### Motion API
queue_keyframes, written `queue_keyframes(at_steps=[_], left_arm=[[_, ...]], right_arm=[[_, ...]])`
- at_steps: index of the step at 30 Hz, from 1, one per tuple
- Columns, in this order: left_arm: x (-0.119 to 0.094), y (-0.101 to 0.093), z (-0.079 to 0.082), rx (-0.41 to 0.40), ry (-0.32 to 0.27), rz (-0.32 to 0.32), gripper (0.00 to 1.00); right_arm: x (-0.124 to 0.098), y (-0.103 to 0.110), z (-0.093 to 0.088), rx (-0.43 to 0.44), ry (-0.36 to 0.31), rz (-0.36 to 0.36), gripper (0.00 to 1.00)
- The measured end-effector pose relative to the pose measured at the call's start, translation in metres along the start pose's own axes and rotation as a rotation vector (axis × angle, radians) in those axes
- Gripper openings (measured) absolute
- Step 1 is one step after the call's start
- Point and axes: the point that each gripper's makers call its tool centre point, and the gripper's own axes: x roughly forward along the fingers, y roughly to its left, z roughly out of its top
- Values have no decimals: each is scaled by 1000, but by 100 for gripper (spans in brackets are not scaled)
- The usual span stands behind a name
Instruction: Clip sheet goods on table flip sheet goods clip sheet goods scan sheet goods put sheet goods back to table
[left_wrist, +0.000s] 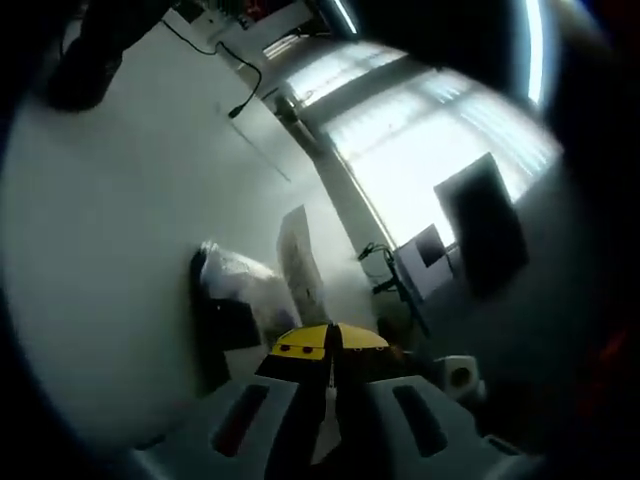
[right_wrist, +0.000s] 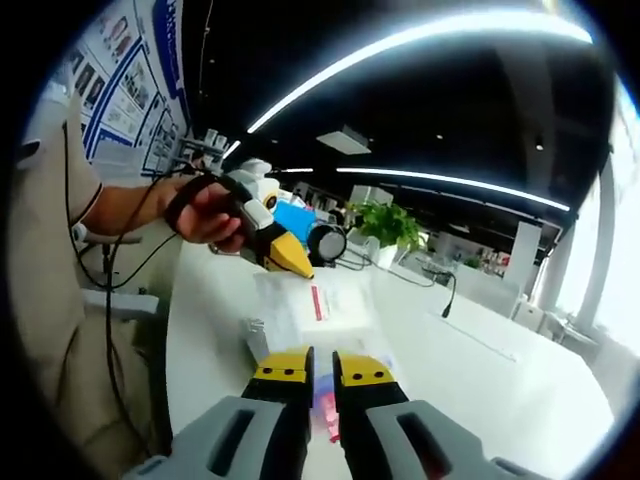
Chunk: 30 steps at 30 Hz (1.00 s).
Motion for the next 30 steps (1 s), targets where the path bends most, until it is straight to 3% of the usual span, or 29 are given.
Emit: queue_keyframes(at_steps=[12,24,30], left_arm=[[2,-13,1,-2,-22,4,0],[4,-29,-6,-32,-49,-11,0],[5,-34,-4,-46,-60,-17,0]], right_arm=[[1,15,15,15,-34,19,8],[2,27,23,11,-19,21,14],[8,27,14,17,22,-5,17]])
